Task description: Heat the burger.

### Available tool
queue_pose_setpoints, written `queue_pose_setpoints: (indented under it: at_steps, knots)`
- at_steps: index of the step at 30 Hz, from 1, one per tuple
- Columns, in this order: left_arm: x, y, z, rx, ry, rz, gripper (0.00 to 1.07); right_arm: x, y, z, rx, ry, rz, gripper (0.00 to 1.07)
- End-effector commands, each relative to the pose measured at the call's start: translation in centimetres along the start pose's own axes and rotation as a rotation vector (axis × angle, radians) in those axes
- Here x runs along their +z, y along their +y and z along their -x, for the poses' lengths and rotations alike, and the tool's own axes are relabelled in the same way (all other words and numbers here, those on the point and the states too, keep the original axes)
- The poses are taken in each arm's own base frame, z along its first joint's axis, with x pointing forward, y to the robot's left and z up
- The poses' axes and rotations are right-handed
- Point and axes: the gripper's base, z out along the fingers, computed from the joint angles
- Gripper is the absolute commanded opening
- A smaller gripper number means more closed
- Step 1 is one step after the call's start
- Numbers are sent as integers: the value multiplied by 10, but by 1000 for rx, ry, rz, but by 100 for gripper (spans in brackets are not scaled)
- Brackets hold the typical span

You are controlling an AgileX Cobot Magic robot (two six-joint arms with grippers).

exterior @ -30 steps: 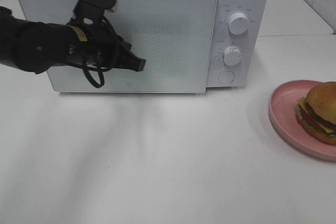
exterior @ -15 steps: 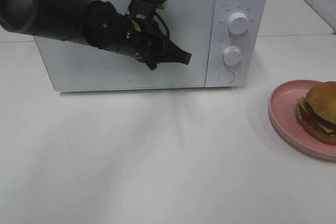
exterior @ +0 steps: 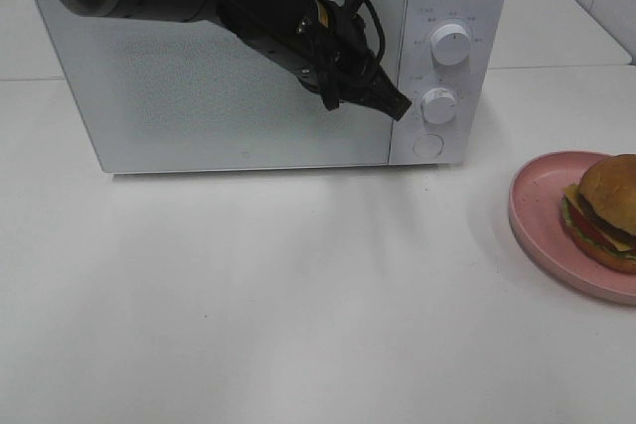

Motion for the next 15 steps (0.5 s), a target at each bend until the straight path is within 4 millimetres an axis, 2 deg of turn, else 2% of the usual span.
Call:
queue_pose_setpoints:
  at_steps: [1, 2, 3, 5, 6, 7, 8, 10, 11, 15]
  knots:
    - [-20, 3, 11, 75, 71, 10, 0, -3, 0, -1, -9, -34, -5, 57]
    - [-20, 3, 11, 75, 71, 10, 0, -3, 0, -1, -9, -34, -5, 57]
    - [-32, 2, 11, 76, 135, -1, 0, -3, 0, -1, -9, -34, -5, 57]
    - [-37, 2, 12, 76, 155, -4, 0, -3, 0, -1, -9, -34, -5, 57]
    - [-48, 2, 10, 70, 212, -12, 0, -3, 0, -1, -9, -34, -5, 57]
    - [-48, 2, 10, 70, 212, -12, 0, -3, 0, -1, -9, -34, -5, 57]
    - [-61, 3, 9, 68, 269, -19, 0, -3, 0, -1, -9, -34, -5, 57]
    - [-67, 3, 9, 67, 290, -22, 0, -3, 0, -1, -9, -34, -5, 57]
    - [-78, 3, 7, 65, 342, -30, 0, -3, 0, -1, -9, -34, -5, 57]
    - [-91, 2, 2, 53, 440, -43, 0, -3, 0, -1, -9, -34, -5, 57]
